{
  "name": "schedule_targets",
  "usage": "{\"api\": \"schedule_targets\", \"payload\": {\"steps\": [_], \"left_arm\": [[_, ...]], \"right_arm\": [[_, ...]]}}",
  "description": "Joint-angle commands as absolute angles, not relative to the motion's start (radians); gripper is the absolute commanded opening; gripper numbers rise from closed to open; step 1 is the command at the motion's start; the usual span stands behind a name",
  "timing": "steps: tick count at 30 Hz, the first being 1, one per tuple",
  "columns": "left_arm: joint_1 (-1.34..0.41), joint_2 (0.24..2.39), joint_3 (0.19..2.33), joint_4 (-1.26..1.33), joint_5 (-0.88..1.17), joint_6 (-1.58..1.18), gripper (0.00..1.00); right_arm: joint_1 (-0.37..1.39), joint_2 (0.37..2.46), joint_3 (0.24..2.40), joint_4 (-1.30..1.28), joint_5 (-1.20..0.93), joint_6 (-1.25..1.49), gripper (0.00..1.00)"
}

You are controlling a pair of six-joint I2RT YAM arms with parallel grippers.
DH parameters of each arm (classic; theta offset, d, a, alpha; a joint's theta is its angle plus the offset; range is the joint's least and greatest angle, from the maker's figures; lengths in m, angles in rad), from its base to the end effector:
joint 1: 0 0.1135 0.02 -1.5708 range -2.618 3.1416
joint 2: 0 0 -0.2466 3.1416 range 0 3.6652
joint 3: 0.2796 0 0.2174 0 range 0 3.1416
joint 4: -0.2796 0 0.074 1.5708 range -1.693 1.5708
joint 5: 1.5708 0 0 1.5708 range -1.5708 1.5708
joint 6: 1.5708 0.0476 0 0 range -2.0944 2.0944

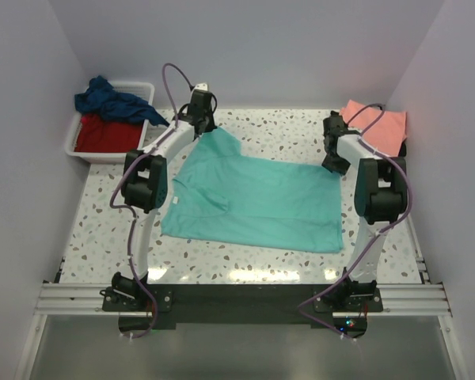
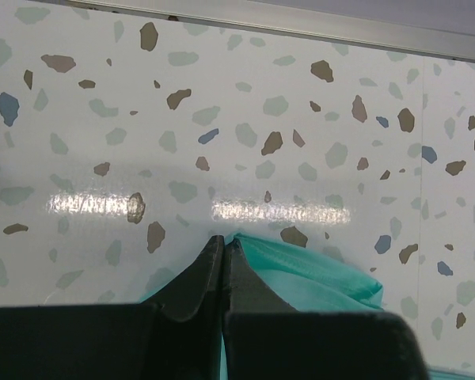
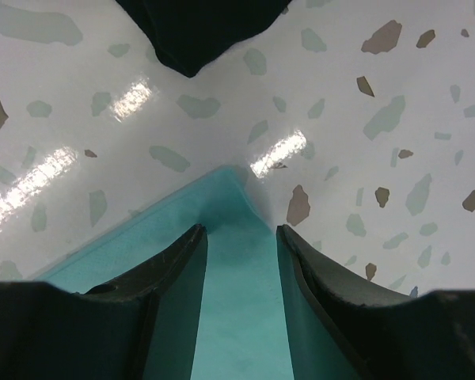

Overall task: Fold and stack the t-shirts
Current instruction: Fold the tshirt

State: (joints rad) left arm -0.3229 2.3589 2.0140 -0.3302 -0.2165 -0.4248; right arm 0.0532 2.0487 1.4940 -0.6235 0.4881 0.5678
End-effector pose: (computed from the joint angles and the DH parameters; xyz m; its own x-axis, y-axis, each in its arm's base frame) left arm 0.4829 -0.1508 0.1979 -0.6022 -0.2230 -0.7666 -0.1068 0.9741 -0.1994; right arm 0.3877 -0.0017 0.1662 -0.7067 0.4380 -0.5556 0.6076 0.7780 -0.1595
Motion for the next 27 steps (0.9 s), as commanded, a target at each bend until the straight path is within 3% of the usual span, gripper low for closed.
{"api": "schedule_targets", "payload": {"steps": [1,12,14,16,22,27], "left_arm": [[-0.318,2.290,2.009,-0.311,-0.227,-0.417,0.00],[-0.316,2.289,2.009,-0.316,-0.232,-0.414,0.00],[-0.316,2.289,2.009,-0.318,-0.233,-0.414,0.00],[-0.318,2.287,2.013,-0.316,-0.235,-0.414,0.00],[-0.318,2.281,2.016,-0.316,-0.238,-0.416,0.00],[-0.318,2.264,2.014,-0.330,-0.245,-0.416,0.00]], "right_arm": [[0.048,2.080,1.552,-0.577,0.535,0.542,0.45],[0.037,2.143,1.594,-0.566,0.534,0.515,0.44],[0.034,2.149,1.600,-0.569,0.525,0.514,0.40],[0.031,2.155,1.603,-0.571,0.509,0.511,0.24],[0.029,2.155,1.598,-0.581,0.488,0.512,0.00],[0.029,2.128,1.588,-0.587,0.497,0.512,0.00]]}}
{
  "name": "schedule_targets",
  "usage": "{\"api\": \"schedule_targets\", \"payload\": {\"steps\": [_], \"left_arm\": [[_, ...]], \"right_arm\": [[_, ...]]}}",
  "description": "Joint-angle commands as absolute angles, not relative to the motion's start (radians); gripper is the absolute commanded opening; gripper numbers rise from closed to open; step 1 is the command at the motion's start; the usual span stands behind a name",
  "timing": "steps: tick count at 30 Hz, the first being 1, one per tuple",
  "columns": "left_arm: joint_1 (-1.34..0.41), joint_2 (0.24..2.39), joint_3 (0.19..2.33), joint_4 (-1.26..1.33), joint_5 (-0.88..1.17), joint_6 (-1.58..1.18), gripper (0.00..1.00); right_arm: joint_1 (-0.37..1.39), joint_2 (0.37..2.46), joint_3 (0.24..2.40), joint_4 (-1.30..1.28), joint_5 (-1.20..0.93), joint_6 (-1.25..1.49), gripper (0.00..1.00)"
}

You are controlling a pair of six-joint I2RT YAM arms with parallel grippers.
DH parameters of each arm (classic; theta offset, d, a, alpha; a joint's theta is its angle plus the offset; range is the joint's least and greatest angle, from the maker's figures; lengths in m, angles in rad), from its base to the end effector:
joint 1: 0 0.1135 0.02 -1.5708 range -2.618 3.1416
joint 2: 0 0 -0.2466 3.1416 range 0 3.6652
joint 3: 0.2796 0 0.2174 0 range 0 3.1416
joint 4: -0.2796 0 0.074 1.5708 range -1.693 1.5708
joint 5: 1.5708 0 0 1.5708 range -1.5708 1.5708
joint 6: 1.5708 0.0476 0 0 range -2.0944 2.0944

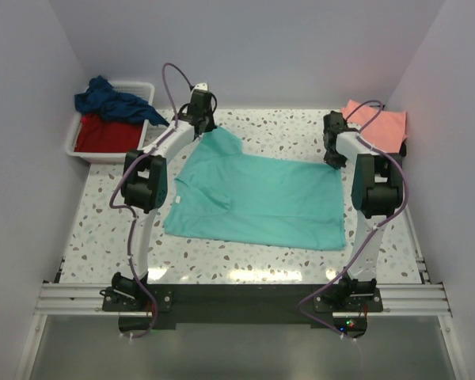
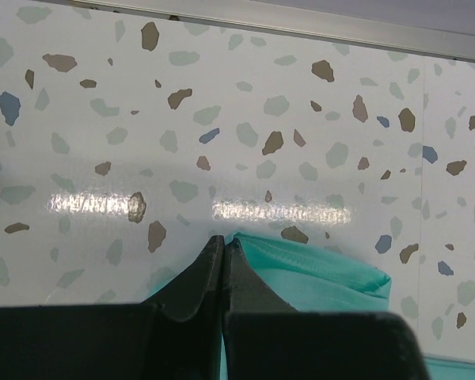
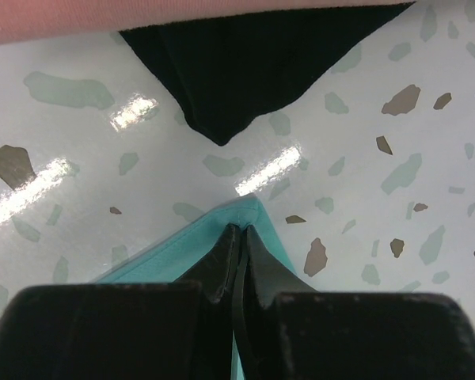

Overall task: Fold and stack the t-shirts
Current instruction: Fold the tshirt

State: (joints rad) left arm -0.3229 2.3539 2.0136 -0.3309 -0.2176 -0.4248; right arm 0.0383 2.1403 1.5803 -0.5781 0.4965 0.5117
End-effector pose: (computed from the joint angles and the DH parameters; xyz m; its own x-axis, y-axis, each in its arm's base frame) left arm 0.4825 -0.1506 0.2002 -0.5990 -0.2239 -0.7688 -0.1068 0.9739 -0.2004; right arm 0.4110 -0.0069 0.1558 -0.7097 0.4037 -0.5774 0.5889 0.7898 -0.1717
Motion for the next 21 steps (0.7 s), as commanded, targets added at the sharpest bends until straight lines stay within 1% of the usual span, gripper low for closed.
{"api": "schedule_targets", "payload": {"steps": [1,10,14,21], "left_arm": [[-0.318,2.260,2.013,-0.334,-0.248,-0.414,0.00],[-0.318,2.161,1.944,-0.324,-0.233,-0.400,0.00],[-0.318,2.141,1.939,-0.359,-0.222,-0.403,0.00],[-0.319,2.063,1.852,-0.419,-0.251,-0.432,0.00]], "right_arm": [[0.029,2.120,1.582,-0.588,0.502,0.511,0.00],[0.029,1.980,1.503,-0.580,0.511,0.526,0.00],[0.029,1.919,1.463,-0.577,0.511,0.534,0.00],[0.032,1.796,1.382,-0.577,0.480,0.545,0.00]]}}
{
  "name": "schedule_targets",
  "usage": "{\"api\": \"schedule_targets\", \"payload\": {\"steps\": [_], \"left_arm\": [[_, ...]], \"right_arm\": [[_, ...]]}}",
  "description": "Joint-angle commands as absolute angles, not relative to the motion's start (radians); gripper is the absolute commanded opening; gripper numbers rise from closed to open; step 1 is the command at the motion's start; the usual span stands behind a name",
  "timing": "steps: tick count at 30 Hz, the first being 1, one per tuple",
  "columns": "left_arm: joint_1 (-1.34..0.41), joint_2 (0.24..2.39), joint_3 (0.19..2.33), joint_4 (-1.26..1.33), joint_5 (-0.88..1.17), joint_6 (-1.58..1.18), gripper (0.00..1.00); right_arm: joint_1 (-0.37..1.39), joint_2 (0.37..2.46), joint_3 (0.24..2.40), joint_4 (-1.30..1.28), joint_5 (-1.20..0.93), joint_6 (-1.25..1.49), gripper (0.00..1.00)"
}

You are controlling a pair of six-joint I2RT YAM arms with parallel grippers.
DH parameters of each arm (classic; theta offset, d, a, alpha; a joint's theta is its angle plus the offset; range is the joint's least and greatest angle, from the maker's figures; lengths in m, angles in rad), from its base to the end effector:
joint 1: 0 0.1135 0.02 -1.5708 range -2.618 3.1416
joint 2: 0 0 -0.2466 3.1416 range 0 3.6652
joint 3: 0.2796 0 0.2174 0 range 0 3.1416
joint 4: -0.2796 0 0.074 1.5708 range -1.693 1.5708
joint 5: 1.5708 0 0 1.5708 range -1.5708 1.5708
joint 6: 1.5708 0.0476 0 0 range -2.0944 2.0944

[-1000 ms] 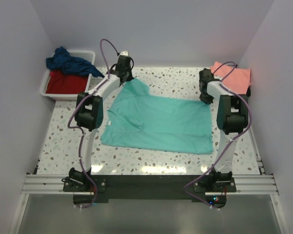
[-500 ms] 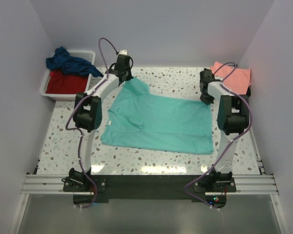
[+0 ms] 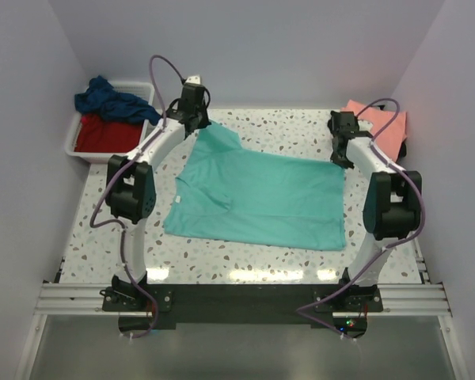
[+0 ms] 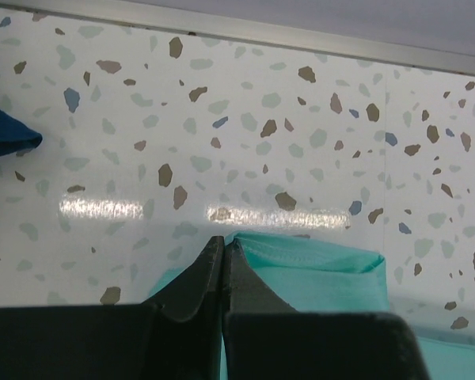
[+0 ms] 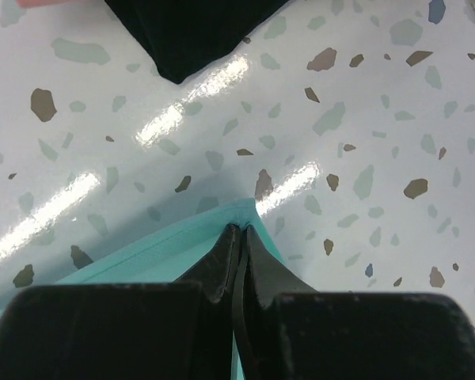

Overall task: Fold and stack the t-shirts
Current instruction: Fold the tshirt

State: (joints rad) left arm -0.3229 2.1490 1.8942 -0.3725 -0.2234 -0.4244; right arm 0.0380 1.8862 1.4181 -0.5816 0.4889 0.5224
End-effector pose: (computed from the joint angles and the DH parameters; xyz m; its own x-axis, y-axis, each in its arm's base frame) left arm 0.4487 -0.1390 0.2547 -0.5646 -0.2345 -0.7913 -0.1022 0.9713 -0.2149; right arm 0.3684 -0.0084 0.2066 -0.6512 0.4161 -0.6347 0.6058 0.7887 -0.1046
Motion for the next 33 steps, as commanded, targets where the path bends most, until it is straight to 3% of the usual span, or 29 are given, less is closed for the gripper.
{"api": "schedule_targets", "payload": {"steps": [1,33], "left_arm": [[-0.319,2.053,1.839,-0.428,-0.255,-0.442,0.00],[-0.397,1.602,1.278,-0.534,-0.296,-0.566,0.00]], "right_arm": [[0.032,1.780,1.359,-0.578,0.477,0.546,0.00],[0.113,1.373,0.948,-0.650,0.442,0.607,0.00]]}}
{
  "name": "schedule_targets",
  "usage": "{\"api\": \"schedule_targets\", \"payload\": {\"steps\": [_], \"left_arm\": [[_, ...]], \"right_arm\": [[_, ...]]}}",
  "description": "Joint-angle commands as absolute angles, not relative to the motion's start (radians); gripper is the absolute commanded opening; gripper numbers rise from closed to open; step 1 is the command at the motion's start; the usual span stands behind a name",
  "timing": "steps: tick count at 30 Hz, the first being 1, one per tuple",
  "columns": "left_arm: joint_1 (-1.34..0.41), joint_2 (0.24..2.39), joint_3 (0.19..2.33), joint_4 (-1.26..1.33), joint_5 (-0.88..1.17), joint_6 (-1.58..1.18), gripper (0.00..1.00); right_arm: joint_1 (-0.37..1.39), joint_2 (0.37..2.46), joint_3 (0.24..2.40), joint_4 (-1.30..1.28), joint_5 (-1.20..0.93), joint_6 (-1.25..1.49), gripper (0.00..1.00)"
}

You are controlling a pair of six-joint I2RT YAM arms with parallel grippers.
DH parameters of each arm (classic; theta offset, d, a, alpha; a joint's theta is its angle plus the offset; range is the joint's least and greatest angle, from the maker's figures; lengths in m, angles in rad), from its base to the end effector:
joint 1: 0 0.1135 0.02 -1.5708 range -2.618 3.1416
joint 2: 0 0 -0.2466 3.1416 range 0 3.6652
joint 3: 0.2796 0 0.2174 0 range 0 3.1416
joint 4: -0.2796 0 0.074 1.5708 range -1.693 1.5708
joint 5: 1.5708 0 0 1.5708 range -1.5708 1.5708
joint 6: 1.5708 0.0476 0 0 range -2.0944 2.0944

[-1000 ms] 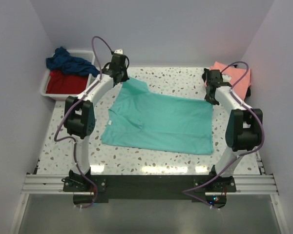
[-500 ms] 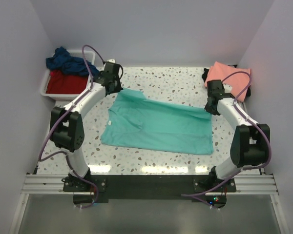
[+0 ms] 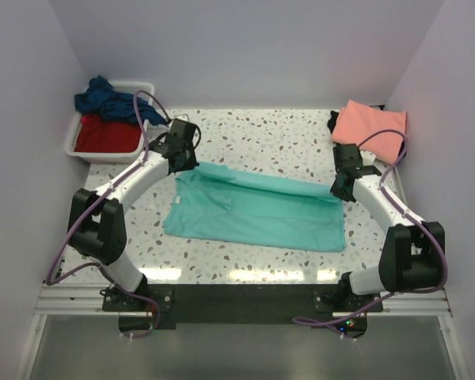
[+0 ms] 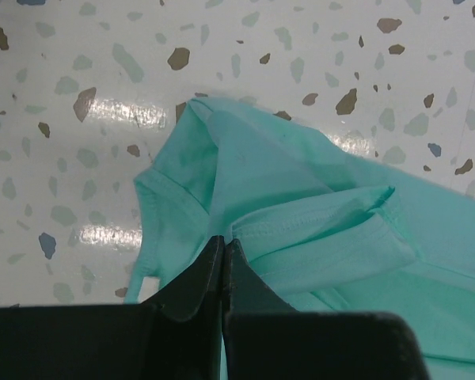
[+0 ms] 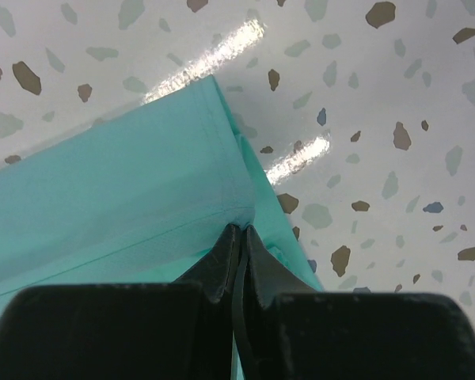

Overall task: Fold and stack the t-shirts
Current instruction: Fold the tshirt

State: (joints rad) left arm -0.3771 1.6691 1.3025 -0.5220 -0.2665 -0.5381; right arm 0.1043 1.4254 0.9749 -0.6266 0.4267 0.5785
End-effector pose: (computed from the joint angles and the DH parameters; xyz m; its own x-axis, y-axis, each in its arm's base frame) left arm 0.3174 -0.1122 0.2469 -0.7226 -0.2456 -0.6462 -0.1974 0.9692 -0.1476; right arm 0.2548 0.0069 0.2172 -0.6785 0.4294 -0.5960 0.5628 0.8253 -0.0460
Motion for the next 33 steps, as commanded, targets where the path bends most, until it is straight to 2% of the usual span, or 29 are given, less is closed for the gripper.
{"api": "schedule_targets", "payload": {"steps": [1,22,28,33], "left_arm": [[-0.399,1.597,1.266,-0.543,-0.299,-0.568,0.00],[-0.463,1.509,1.135,-0.635,-0.344,-0.646,0.00],[-0.471,1.490,1.105,-0.672,-0.356,-0.667,0.00],[-0.477,1.480,1.062,-0.675,-0.354,-0.689,0.00]], "right_arm": [[0.115,1.370,0.942,-0.655,0.445,0.609,0.00],[0.132,1.335,0.884,-0.698,0.456,0.621,0.00],[0.155,1.312,0.873,-0.729,0.437,0.627,0.27],[0.187,1.275,0.862,-0.759,0.434,0.653,0.33]]}}
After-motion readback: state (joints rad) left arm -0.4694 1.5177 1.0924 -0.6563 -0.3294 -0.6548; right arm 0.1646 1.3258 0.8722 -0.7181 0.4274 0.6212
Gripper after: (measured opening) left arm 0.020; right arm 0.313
